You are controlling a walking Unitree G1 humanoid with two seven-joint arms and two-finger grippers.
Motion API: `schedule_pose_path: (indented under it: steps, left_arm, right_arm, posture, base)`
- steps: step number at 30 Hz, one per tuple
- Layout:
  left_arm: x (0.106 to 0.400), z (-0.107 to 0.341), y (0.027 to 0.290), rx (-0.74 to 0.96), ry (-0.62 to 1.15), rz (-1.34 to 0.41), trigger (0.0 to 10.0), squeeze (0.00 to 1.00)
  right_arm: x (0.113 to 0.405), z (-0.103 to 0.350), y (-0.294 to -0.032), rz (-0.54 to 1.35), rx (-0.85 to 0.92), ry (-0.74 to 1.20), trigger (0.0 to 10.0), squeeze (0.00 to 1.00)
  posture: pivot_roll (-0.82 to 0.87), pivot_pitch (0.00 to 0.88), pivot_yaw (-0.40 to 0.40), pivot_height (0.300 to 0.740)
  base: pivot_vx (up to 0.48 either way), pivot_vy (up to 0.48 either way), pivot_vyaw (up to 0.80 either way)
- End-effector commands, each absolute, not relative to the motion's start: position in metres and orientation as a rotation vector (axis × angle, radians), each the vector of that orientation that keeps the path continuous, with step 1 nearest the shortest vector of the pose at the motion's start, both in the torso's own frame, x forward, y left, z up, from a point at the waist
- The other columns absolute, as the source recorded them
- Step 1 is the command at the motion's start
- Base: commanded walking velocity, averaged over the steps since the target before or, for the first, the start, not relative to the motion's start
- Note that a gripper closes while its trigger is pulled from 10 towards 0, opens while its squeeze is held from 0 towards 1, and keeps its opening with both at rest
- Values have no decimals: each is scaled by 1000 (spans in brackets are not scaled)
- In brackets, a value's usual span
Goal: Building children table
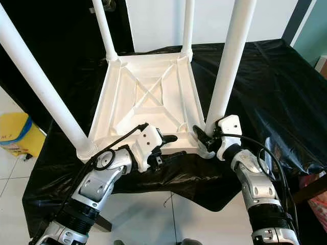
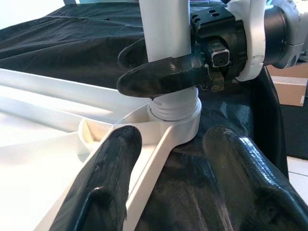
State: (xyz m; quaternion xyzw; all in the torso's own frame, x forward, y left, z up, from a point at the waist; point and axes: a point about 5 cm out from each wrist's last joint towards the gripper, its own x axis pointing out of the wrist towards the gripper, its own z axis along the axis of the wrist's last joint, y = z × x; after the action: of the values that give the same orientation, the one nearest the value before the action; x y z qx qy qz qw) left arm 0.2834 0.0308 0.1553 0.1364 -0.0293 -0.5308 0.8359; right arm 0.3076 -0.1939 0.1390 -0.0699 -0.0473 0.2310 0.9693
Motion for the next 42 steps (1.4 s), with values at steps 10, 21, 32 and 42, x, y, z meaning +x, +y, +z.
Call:
schedule_pose_path:
  steps: [10,21,32,42]
  left_arm:
    - [284,151,35,280,-54,-1037,10000,0]
    - [284,150,36,274,-51,-1027,10000,0]
    - [282,149,36,266,-47,-1018,10000,0]
    - [281,147,37,264,-44,-1011,10000,0]
  right_arm:
    - [300,126,-189,262,-111,-40,10000,0]
    - [290,118,-182,-113,-44,-26,10000,0]
    - [281,114,-156,-268,58,-5,10000,0]
    - [280,121,-151,-269,24,-38,10000,0]
  posture:
    - [-218,92,24,740]
    - [-213,92,14,740]
    - [-206,92,10,740]
    - [-205,88,7,740]
  base:
    - [0,0,0]
    - [0,0,0]
    - [0,0,0]
    - [0,0,0]
